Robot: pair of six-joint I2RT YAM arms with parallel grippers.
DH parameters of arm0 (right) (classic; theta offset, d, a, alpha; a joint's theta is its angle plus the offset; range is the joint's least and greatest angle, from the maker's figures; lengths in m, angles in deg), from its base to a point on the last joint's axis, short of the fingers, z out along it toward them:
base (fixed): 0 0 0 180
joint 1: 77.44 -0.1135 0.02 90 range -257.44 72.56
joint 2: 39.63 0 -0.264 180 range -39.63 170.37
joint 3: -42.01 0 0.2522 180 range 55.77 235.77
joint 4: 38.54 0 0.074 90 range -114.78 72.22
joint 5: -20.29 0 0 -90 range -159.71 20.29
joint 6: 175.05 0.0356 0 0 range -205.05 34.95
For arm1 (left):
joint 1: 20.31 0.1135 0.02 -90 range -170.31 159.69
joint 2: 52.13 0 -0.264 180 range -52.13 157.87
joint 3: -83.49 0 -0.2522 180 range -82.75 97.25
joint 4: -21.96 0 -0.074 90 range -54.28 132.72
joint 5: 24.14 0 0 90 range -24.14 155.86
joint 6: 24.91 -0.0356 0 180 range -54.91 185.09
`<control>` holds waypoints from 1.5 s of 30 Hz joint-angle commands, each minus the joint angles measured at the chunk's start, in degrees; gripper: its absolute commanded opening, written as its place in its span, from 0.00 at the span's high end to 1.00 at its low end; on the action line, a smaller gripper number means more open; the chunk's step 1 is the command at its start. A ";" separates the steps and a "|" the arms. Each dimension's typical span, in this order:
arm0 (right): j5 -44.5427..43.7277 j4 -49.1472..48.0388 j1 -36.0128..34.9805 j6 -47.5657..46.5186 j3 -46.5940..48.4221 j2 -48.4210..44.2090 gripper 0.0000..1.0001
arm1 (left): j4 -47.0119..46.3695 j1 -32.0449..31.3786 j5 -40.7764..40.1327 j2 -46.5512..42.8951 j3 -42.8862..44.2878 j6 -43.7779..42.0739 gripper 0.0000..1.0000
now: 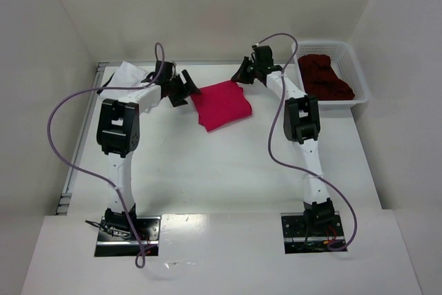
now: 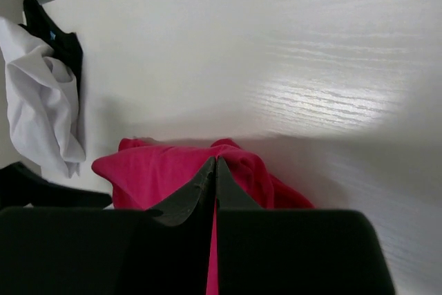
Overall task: Fold and stack the t-shirts
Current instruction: Smooth out wrinkles on the folded tshirt, then put the neatly folded tshirt into the corner of the board with the left arm
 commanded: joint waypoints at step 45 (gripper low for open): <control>-5.53 2.25 -2.34 -8.27 -14.67 -8.72 0.95 | -12.99 -9.49 -16.27 -1.56 -18.16 26.94 0.47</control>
